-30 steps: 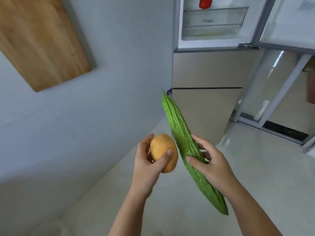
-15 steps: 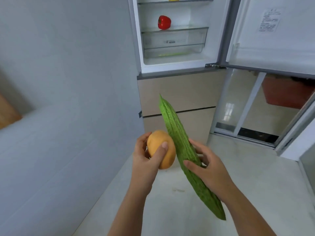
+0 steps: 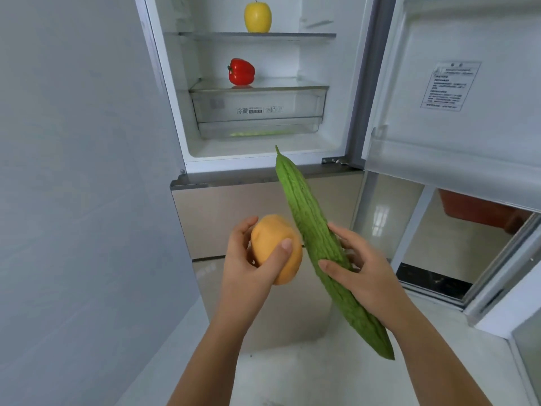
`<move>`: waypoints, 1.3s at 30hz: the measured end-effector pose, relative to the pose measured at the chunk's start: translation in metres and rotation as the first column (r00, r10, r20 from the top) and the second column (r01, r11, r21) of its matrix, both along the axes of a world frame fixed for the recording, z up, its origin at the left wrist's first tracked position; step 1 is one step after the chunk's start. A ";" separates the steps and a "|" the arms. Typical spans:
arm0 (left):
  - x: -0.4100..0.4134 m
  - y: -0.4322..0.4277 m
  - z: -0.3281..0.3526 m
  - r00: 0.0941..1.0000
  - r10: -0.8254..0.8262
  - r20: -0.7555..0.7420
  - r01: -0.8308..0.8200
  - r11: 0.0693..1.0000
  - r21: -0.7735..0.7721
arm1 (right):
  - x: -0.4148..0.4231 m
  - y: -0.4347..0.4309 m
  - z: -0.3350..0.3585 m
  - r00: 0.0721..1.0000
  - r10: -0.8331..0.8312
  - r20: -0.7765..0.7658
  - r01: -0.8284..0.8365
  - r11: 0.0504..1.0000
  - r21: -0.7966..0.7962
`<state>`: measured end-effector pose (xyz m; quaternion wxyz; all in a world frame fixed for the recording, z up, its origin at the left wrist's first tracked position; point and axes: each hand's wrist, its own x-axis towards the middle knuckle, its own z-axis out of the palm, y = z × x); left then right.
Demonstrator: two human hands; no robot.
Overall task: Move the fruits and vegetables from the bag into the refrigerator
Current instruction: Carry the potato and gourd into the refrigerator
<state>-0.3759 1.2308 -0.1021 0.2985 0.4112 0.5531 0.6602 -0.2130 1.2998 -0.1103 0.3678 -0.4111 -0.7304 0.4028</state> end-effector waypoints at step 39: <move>-0.223 0.419 0.127 0.917 -0.026 -0.399 0.128 0.965 0.229 | -0.199 0.465 0.183 0.856 -0.200 0.476 -0.077 0.862 0.501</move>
